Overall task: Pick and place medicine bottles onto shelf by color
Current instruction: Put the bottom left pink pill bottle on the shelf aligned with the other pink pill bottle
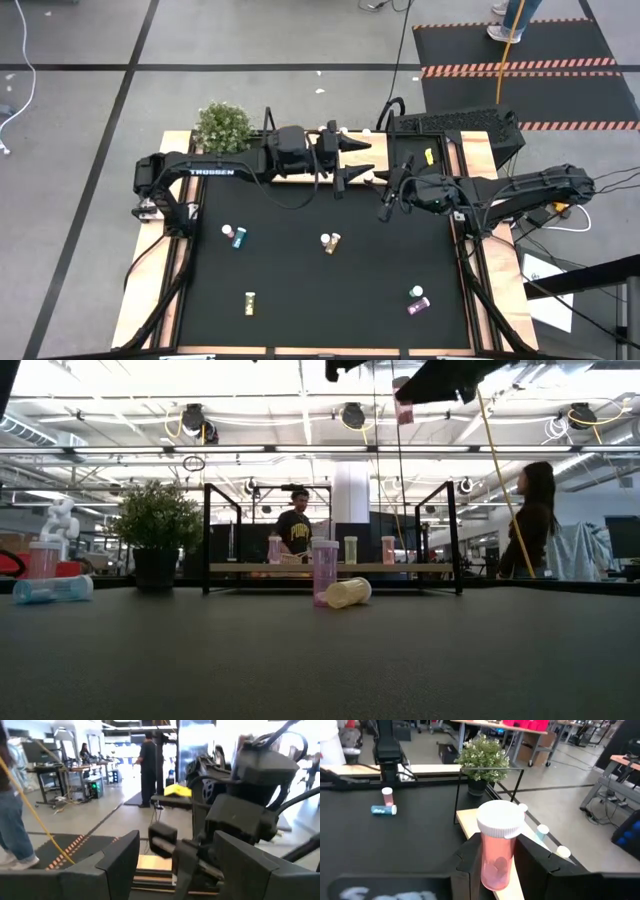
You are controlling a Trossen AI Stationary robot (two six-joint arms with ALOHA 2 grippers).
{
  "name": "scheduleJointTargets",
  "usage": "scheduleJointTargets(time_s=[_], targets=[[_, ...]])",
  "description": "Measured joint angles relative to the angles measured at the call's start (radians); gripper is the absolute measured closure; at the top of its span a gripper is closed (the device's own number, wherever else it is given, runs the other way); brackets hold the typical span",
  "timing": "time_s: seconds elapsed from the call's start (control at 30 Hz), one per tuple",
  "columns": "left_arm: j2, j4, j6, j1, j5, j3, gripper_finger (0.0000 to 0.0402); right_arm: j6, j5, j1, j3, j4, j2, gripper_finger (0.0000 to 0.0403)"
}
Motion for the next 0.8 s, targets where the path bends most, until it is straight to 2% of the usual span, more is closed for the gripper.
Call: scheduleJointTargets(time_s=[0.1,0.27,0.47,0.63,0.8], targets=[[0.008,-0.104,0.035,0.013,0.019,0.048,0.0147,-0.018,-0.001,-0.017,-0.038,0.07,0.0,0.0312],[0.029,-0.139,0.04,0.043,0.055,0.057,0.0147,-0.084,0.005,-0.055,-0.079,0.185,0.0,0.0312],[0.028,-0.125,0.044,0.091,0.046,0.057,0.0147,-0.11,0.073,-0.135,-0.079,0.186,-0.051,0.0312],[0.033,-0.078,0.093,0.131,0.059,0.057,0.0147,-0.115,-0.053,-0.209,-0.079,0.181,-0.065,0.0312],[0.039,-0.049,0.129,0.14,0.063,0.057,0.0147,-0.12,-0.084,-0.264,-0.079,0.183,-0.044,0.0312]])
